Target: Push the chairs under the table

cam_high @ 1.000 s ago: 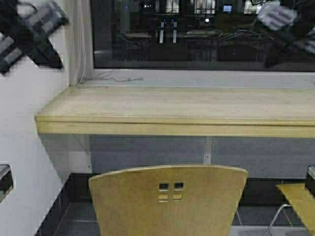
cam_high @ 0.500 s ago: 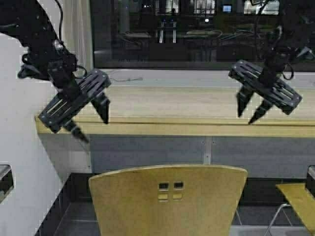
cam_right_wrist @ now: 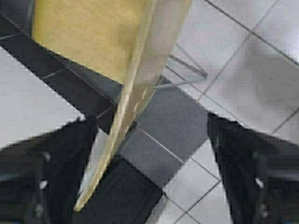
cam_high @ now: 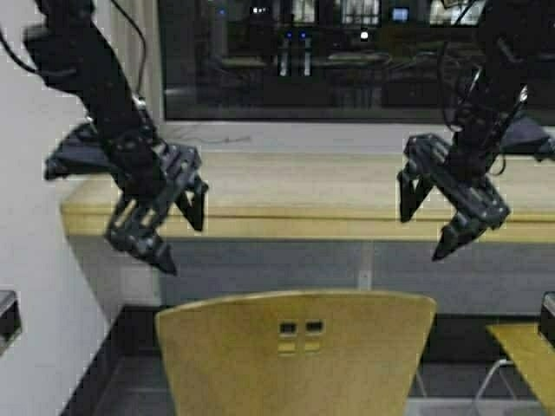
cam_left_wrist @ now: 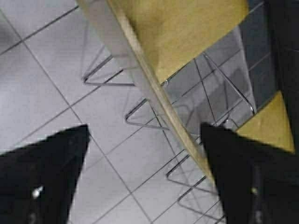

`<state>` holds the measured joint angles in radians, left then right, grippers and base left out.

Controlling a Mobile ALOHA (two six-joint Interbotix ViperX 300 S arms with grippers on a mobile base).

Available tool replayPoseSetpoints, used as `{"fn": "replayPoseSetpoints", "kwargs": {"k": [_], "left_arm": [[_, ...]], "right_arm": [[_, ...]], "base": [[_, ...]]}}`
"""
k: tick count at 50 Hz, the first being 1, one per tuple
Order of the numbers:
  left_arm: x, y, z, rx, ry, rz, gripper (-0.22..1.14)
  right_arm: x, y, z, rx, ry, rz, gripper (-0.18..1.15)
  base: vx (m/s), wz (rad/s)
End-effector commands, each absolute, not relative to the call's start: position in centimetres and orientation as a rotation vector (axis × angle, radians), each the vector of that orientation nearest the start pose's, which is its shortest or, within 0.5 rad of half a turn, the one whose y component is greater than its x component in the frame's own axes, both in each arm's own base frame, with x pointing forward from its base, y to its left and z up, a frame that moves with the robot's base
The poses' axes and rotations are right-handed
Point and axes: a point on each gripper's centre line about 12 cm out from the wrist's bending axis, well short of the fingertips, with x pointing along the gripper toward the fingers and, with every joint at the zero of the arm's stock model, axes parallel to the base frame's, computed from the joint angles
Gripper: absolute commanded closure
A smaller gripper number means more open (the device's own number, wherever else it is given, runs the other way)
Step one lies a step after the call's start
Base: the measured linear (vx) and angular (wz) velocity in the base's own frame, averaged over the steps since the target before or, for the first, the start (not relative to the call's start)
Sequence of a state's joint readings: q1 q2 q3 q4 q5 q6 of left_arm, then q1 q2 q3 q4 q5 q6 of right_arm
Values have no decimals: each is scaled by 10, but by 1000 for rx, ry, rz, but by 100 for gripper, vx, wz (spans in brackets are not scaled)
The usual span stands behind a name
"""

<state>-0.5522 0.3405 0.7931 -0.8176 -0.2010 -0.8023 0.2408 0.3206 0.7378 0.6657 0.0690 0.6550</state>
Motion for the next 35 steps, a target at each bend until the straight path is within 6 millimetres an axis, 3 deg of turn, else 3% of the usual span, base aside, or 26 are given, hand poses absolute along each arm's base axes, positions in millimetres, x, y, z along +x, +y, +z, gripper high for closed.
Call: {"fn": "replayPoseSetpoints", "kwargs": {"k": [1, 12, 35], "left_arm": [[319, -177, 18, -1163, 952, 451, -9], [335, -186, -5, -1175, 950, 484, -9], [357, -196, -48, -1213, 939, 554, -9]], "right_arm": [[352, 100, 18, 1068, 1095, -500, -4], [375, 110, -3, 1051, 1117, -491, -4], [403, 119, -37, 1042, 1130, -495, -4]], "base": [[0, 0], [0, 0], [0, 0]]}}
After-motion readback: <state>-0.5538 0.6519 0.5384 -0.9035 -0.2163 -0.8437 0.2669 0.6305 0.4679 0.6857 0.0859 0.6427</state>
